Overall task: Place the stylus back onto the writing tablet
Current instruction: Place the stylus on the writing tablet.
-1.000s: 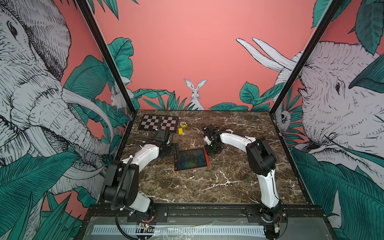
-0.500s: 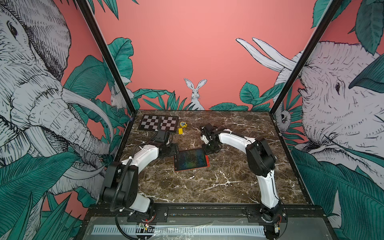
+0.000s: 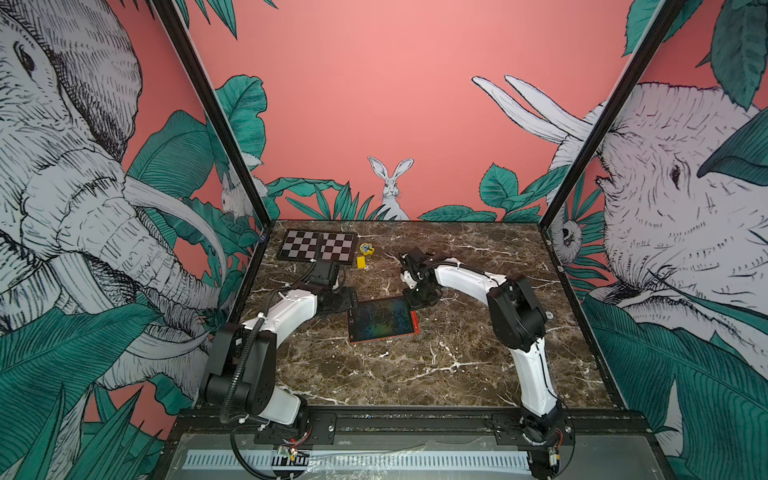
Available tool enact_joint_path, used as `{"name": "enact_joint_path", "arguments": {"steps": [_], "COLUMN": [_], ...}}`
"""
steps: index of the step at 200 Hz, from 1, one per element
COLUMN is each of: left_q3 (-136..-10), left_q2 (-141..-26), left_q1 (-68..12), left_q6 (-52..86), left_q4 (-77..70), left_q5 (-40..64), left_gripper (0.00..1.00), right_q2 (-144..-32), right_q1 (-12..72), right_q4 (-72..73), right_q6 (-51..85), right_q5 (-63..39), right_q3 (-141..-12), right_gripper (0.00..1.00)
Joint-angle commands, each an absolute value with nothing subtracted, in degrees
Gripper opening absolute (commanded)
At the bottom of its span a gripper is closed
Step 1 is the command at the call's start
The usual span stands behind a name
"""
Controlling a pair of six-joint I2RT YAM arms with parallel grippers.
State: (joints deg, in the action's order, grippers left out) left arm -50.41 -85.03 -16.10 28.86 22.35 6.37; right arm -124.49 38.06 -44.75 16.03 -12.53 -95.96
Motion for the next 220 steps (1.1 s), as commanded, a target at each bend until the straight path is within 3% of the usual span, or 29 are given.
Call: {"name": "enact_joint_path", "arguments": {"steps": [1, 81, 134, 189, 220], "left_q3": [-49.4, -49.13, -49.22, -49.23, -50.82], "left_q2": [-82.6, -81.8, -79.09, -73.64, -69.39], "left_q1": [-16.39, -16.43, -16.44, -16.43, -16.34], "left_q6": [28.74, 28.75, 28.01, 24.64, 20.15], "left_q4": [22.25, 22.11, 21.97, 21.56, 20.07], "left_q5": [5.38, 5.2, 3.79, -1.02, -3.8], "left_gripper": [0.86, 0.86, 0.87, 0.9, 0.91], "right_q2": [-126.91, -127.08, -120.96, -113.5, -105.34], "right_q1": [38.41, 38.41, 38.34, 37.64, 35.02], "right_q4": [-46.72, -49.84, -47.54, -43.83, -40.24], "right_q6": [15.62, 14.5, 15.07, 14.53, 12.52], "right_q5": [-10.83, -6.54, -13.88, -13.63, -8.61], "right_q3": [-95.45, -97.24, -101.1, -99.78, -94.23], "right_gripper": [0.0, 0.0, 0.0, 0.2, 0.45]}}
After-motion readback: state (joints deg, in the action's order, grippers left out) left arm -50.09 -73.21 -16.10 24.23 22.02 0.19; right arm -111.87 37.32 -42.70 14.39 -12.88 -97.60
